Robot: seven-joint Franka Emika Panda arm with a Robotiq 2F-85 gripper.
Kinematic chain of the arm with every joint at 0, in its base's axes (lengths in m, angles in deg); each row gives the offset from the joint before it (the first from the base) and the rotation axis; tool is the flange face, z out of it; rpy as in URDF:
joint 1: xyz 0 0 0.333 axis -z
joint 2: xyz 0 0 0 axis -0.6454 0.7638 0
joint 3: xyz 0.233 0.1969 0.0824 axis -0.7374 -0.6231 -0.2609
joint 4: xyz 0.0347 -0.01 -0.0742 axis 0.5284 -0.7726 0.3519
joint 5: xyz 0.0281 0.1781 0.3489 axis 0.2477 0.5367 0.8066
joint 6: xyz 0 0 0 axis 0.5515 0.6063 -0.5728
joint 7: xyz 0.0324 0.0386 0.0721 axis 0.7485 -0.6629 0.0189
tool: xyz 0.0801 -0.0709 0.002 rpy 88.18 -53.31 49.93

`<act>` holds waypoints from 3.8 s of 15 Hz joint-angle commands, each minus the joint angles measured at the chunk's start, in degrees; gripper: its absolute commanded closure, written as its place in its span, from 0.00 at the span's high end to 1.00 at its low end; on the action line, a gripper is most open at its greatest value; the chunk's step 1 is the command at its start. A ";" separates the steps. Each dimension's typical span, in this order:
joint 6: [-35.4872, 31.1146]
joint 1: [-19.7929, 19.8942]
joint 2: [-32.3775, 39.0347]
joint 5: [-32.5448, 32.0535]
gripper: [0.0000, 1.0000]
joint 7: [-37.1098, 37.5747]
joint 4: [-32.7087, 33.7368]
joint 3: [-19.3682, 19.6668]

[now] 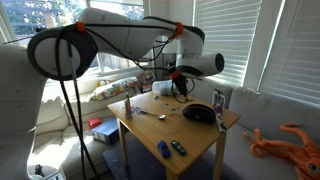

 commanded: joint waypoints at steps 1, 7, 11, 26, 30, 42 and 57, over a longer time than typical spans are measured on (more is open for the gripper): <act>-1.39 -0.22 0.08 0.19 1.00 -1.79 1.44 -0.39; -4.38 -1.87 3.35 -2.66 1.00 -1.83 8.39 -0.71; -5.12 -3.14 7.54 -6.71 1.00 -0.08 14.62 -1.20; -4.64 -1.05 18.72 -14.27 0.59 7.15 26.40 -4.16; -5.00 -1.43 17.07 -16.85 0.75 15.02 24.60 -3.84; 6.88 -1.20 13.73 -26.41 0.93 34.46 25.16 -4.02; 6.83 0.08 16.51 -27.67 0.85 29.15 27.06 -5.48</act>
